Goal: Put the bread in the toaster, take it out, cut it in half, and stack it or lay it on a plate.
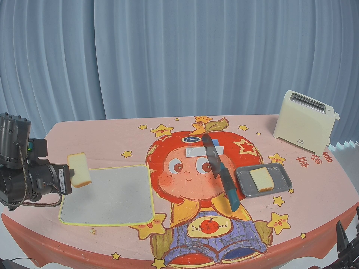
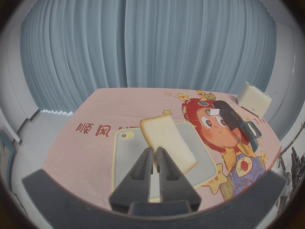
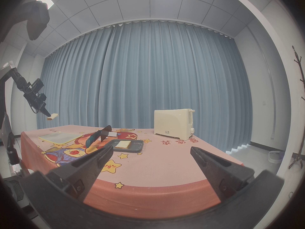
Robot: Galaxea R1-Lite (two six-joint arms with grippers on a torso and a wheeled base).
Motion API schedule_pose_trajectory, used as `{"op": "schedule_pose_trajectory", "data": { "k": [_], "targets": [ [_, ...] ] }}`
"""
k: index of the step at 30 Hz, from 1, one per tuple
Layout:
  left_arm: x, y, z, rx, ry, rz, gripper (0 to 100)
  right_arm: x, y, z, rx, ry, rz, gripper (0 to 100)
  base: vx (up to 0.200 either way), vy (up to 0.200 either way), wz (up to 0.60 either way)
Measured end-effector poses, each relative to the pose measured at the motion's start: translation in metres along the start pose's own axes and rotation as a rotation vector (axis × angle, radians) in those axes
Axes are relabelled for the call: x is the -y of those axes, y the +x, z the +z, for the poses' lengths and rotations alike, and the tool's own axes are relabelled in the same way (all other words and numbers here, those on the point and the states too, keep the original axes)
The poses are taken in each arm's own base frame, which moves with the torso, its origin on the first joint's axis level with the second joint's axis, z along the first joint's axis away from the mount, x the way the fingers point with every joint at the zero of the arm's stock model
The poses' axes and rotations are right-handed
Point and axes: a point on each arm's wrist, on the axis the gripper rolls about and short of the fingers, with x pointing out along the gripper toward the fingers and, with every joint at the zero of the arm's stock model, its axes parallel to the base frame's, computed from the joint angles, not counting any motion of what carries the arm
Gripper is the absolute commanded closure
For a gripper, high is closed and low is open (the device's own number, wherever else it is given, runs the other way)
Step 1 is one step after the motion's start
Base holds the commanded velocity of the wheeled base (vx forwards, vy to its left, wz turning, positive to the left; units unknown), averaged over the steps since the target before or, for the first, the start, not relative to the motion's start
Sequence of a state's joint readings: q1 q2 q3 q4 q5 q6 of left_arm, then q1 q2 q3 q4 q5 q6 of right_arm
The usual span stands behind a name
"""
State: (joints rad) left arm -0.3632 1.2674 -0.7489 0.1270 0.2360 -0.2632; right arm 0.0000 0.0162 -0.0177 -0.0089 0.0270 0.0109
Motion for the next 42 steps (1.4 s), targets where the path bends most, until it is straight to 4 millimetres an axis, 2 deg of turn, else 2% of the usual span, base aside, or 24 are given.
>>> {"op": "schedule_pose_trajectory", "data": {
  "k": [28,42],
  "targets": [
    [-0.0003,-0.0008,-0.0008,0.003,-0.001,-0.001,100,0.0,0.0,0.0,0.0,0.0,0.0,0,0.0,0.0,0.0],
    [-0.0004,-0.0008,-0.0007,0.005,-0.002,-0.002,100,0.0,0.0,0.0,0.0,0.0,0.0,0,0.0,-0.2,0.0]
  ]
}}
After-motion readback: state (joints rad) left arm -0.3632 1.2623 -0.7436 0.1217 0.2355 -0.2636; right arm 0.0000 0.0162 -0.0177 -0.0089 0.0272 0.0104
